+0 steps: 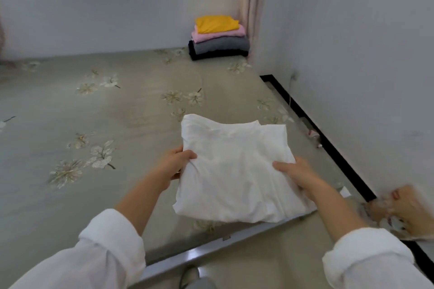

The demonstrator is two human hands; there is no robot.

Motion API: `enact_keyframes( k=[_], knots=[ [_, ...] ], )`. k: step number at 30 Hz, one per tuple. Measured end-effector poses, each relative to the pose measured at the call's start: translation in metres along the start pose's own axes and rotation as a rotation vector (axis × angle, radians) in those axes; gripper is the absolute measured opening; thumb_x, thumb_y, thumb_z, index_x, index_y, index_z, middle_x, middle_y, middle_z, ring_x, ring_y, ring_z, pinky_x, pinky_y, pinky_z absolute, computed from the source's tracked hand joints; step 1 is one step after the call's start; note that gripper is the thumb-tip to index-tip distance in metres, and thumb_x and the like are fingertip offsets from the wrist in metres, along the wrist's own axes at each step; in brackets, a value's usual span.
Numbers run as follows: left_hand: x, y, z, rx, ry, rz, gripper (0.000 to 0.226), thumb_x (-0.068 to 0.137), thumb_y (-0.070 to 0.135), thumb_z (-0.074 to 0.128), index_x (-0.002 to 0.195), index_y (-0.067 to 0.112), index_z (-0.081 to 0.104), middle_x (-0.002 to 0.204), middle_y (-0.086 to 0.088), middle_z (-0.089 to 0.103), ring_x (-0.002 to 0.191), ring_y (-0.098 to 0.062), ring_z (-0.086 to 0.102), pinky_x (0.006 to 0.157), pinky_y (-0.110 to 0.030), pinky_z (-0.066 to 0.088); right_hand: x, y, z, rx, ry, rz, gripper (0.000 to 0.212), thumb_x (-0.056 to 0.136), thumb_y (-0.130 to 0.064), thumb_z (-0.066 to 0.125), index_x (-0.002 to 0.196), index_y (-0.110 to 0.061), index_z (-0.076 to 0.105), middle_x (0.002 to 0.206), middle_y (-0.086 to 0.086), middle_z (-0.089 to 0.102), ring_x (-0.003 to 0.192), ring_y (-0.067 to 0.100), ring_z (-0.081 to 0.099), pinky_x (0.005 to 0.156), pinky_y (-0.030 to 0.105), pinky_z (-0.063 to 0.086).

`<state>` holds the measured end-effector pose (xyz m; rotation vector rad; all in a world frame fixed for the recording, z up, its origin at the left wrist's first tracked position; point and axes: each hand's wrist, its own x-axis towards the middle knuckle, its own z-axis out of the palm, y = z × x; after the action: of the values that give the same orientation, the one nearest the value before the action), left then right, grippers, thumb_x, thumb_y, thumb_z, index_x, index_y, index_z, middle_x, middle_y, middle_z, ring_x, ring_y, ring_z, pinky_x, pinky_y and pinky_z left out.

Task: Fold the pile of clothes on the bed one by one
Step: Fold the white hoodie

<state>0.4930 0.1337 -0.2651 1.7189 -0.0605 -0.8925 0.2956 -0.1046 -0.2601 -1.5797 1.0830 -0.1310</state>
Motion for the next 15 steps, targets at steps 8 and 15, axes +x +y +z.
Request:
enact_keyframes(
  k=[8, 15],
  knots=[
    [0.049, 0.054, 0.143, 0.080, -0.108, 0.042, 0.018, 0.079, 0.017, 0.065, 0.095, 0.025, 0.069, 0.094, 0.000, 0.070, 0.083, -0.019, 0.064, 0.069, -0.028, 0.051, 0.041, 0.014, -0.130, 0.096, 0.118, 0.035, 0.031, 0.083, -0.019, 0.071, 0.112, -0.014, 0.060, 0.098, 0.005, 0.067, 0.086, 0.023, 0.063, 0.073, 0.034, 0.048],
    [0.118, 0.110, 0.288, 0.118, -0.174, 0.049, 0.018, 0.079, 0.016, 0.066, 0.096, 0.020, 0.070, 0.096, -0.003, 0.070, 0.083, -0.021, 0.064, 0.065, -0.028, 0.049, 0.109, 0.016, -0.257, 0.128, 0.203, 0.017, 0.027, 0.083, -0.016, 0.071, 0.109, -0.016, 0.064, 0.105, 0.008, 0.068, 0.089, 0.023, 0.064, 0.087, 0.037, 0.050]
  ],
)
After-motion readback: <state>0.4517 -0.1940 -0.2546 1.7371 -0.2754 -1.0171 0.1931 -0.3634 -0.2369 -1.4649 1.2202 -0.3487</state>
